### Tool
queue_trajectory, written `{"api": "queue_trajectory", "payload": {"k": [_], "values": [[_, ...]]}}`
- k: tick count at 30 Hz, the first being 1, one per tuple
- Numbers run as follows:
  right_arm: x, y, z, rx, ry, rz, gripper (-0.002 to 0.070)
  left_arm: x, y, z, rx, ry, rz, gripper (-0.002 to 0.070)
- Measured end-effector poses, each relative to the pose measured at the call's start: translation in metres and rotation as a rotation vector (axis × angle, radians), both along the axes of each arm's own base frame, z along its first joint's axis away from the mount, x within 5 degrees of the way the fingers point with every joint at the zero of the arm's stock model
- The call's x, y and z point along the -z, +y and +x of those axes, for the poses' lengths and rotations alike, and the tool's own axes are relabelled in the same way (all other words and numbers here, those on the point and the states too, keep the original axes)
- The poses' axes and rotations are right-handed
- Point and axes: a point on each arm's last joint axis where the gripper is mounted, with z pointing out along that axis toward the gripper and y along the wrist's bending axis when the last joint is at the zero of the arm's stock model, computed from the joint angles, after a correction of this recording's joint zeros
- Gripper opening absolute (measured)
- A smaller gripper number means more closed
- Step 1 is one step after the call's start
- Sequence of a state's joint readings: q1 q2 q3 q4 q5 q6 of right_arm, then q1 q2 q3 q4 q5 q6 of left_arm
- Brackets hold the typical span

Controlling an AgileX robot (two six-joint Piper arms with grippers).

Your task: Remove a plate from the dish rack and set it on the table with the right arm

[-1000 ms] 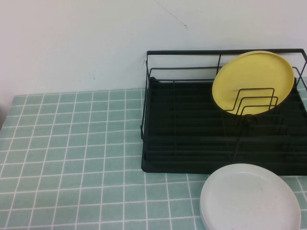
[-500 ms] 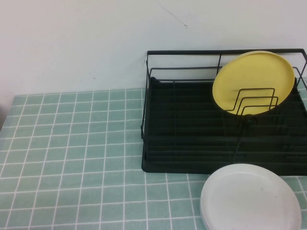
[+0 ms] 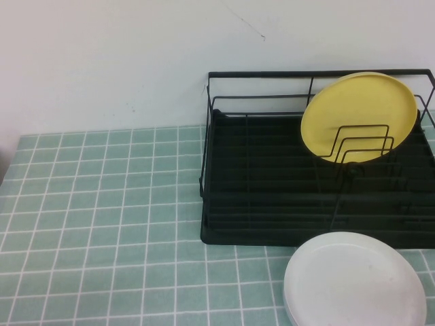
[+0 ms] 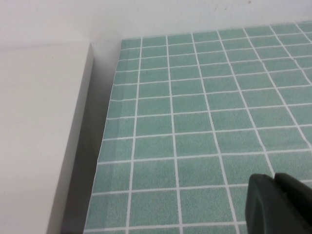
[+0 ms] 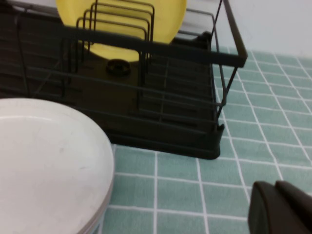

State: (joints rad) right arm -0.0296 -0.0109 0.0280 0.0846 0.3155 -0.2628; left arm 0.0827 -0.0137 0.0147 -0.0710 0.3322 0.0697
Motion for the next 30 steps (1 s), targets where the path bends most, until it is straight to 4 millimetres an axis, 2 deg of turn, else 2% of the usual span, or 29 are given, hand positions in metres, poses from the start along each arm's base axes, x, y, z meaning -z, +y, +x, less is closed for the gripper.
{"api": "queue_trajectory", "payload": {"k": [30], "values": [[0.0007, -0.0006, -0.0009, 0.009, 0.024, 0.005, -0.0001, 0.0000, 0.0000, 0.0000, 0.000, 0.000, 0.000, -0.0005]]}}
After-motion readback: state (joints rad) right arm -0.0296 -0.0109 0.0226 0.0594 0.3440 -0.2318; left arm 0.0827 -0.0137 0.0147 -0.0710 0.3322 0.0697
